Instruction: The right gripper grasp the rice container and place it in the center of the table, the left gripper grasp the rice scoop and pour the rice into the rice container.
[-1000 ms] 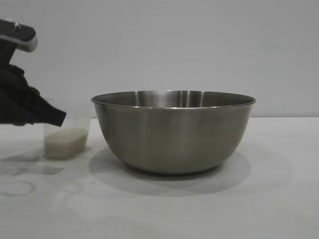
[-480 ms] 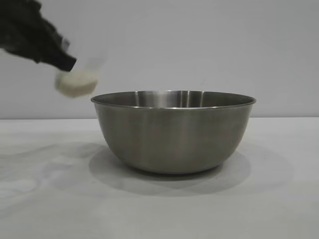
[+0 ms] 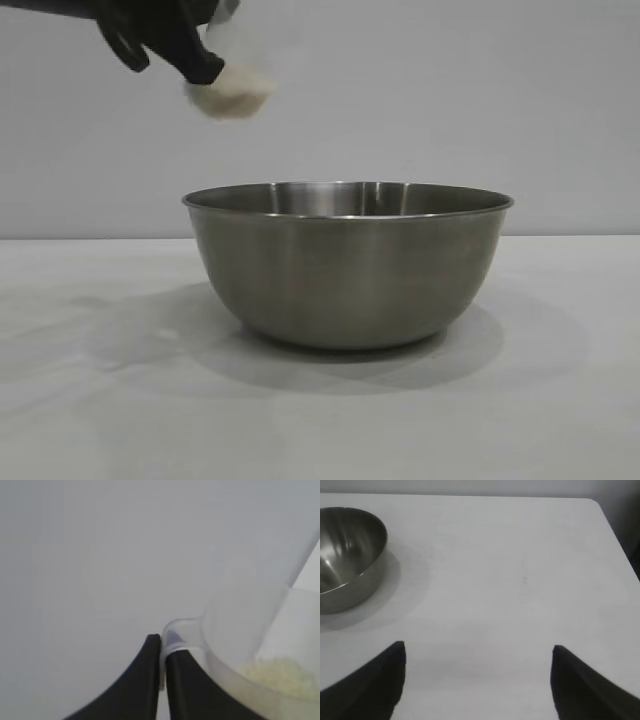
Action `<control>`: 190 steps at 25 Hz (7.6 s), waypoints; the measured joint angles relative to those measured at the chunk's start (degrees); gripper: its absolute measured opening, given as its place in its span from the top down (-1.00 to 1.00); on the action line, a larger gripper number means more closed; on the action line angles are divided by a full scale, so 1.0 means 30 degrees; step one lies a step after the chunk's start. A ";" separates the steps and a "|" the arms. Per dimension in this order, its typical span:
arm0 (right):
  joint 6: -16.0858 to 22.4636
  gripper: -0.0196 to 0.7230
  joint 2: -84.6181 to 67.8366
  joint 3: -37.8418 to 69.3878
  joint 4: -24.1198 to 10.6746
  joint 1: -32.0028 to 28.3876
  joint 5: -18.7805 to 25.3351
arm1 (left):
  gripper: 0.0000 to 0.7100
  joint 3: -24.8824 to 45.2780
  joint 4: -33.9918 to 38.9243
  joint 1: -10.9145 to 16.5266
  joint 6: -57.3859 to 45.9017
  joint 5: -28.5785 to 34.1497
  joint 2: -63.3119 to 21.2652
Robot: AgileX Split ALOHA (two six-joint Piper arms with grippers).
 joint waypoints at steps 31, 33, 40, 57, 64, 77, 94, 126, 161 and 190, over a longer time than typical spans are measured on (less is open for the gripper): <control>0.0000 -0.50 0.0000 0.0000 0.0000 0.0000 0.0000 | 1.00 -0.0127 0.5667 0.0000 1.9321 0.0734 0.1830; 0.0000 -0.50 0.0000 0.0000 0.0000 0.0000 0.0000 | 1.00 -0.0127 0.5667 0.0000 2.0496 0.0734 0.1830; 0.0000 -0.50 0.0000 0.0000 0.0000 0.0000 0.0000 | 1.00 -0.0127 0.5987 0.0000 2.3031 0.0294 0.1830; 0.0000 -0.50 0.0000 0.0000 0.0000 0.0000 0.0000 | 1.00 -0.0127 0.5882 0.0000 2.0454 -0.0071 0.1830; 0.0000 -0.50 0.0000 0.0000 0.0000 0.0000 0.0000 | 1.00 -0.0127 0.1334 0.0000 1.0828 -0.0098 0.1830; 0.0000 -0.50 0.0000 0.0000 0.0000 0.0000 0.0000 | 1.00 -0.0127 -1.0984 -0.0043 -0.8164 -0.0098 0.1830; 0.0000 -0.50 0.0000 0.0000 0.0000 0.0000 0.0000 | 1.00 0.3900 -1.7841 -0.0043 -1.1545 -0.0098 0.1922; 0.0000 -0.50 0.0000 0.0000 0.0000 0.0000 -0.0008 | -0.08 0.9149 -1.4645 -0.0043 -1.4306 -0.0438 0.3065; 0.0000 -0.50 0.0000 0.0000 0.0000 0.0000 -0.0008 | -0.04 0.5895 -1.4640 -0.0043 -1.3573 2.2256 -1.1519; 0.0000 -0.50 0.0000 0.0000 0.0000 0.0000 -0.0008 | -0.04 0.0624 -0.7838 -0.0043 -1.4394 4.4092 -2.7837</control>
